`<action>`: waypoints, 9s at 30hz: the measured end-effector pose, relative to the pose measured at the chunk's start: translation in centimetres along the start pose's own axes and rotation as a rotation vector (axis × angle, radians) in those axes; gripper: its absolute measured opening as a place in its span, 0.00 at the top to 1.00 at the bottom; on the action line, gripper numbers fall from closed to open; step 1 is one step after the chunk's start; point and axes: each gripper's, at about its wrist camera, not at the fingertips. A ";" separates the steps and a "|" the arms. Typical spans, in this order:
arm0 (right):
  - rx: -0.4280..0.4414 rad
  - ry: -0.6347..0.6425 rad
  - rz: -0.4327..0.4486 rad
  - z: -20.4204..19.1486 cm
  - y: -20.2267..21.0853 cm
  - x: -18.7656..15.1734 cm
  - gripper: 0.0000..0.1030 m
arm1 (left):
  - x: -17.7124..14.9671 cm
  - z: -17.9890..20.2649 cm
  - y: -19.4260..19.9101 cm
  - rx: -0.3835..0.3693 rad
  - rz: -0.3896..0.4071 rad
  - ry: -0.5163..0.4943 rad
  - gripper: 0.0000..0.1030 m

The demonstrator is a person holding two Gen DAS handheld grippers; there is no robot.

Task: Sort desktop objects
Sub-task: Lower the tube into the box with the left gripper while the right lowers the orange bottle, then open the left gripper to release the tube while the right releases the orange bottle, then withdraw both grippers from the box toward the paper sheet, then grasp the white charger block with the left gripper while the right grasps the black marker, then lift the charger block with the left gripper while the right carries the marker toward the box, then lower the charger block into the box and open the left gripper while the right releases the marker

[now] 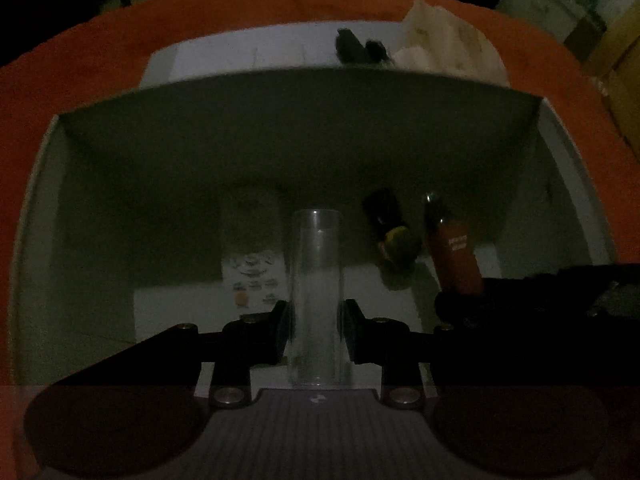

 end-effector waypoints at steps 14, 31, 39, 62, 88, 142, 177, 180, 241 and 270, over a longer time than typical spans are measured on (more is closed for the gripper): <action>0.004 -0.053 -0.036 0.7 -1.0 -0.3 0.73 | 0.0 0.3 -2.8 -0.011 -0.042 0.000 0.76; -0.034 -0.091 -0.097 1.3 -1.7 -0.3 0.72 | -0.2 0.8 -4.5 -0.017 -0.124 0.020 0.75; -0.050 -0.101 -0.075 1.6 -1.6 0.1 0.71 | -0.6 1.2 -4.1 0.000 -0.123 0.009 0.68; -0.037 -0.133 -0.016 2.7 1.1 -0.1 0.57 | -0.7 0.2 -1.3 0.079 -0.031 0.043 0.16; 0.042 -0.137 0.129 0.9 5.2 0.8 0.07 | 0.6 -3.3 3.6 0.029 0.127 0.123 0.00; 0.163 -0.174 0.198 2.9 2.3 22.8 0.08 | 18.6 -7.7 -2.7 0.014 0.088 0.211 0.00; 0.034 -0.050 -0.048 4.7 -13.9 22.2 0.65 | 21.1 -7.2 -14.7 -0.008 0.007 0.185 0.24; 0.021 -0.032 -0.035 4.4 -13.9 22.0 0.65 | 21.1 -6.8 -14.9 -0.032 0.014 0.205 0.24; 0.029 -0.034 0.153 -0.7 6.1 15.1 0.73 | 13.5 -6.1 4.1 -0.003 0.142 0.188 0.50; 0.068 0.005 -0.003 -1.3 3.0 2.0 0.73 | 1.2 -5.1 3.7 0.060 0.042 0.076 0.50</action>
Point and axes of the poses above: each gripper's, at about its wrist camera, not at the fingertips, and y roughly against the way its jaws point, z to its right, x to its top, and after that the axes turned 8 degrees about z, right-handed
